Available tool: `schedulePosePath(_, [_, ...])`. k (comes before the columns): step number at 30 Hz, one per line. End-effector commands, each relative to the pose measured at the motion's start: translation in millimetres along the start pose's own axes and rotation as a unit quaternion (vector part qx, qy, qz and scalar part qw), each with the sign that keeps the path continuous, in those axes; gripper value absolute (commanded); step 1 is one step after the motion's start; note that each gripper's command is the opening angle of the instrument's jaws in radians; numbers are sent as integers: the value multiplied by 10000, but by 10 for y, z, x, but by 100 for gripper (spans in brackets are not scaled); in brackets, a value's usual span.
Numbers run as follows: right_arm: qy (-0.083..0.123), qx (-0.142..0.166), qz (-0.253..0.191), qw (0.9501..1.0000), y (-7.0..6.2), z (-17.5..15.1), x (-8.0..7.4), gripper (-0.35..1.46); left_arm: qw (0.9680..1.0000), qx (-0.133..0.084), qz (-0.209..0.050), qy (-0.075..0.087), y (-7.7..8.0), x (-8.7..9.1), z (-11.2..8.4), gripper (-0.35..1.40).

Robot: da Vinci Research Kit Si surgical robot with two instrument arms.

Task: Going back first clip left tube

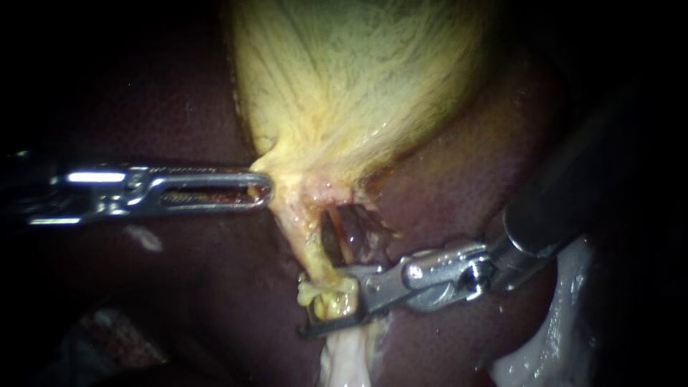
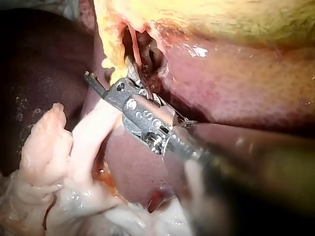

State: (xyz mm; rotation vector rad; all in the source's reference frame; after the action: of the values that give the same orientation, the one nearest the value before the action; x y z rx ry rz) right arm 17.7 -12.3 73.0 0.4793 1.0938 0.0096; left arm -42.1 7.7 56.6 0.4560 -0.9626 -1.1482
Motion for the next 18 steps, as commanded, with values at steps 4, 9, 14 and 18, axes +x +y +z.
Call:
schedulePosePath(4, [1,4,-164,9999,0,-2,1,60,10000,0,1,-1,-1,0,-1,-35])
schedulePosePath(9, [3,-5,-288,9996,2,-10,4,60,10000,1,1,0,-1,0,-1,-35])
schedulePosePath(14, [4,-54,-304,9995,0,-30,5,60,10000,2,2,0,-1,0,-2,-35])
schedulePosePath(18, [2,-144,-284,9995,-5,-60,6,60,10000,2,2,1,-1,1,-2,-35])
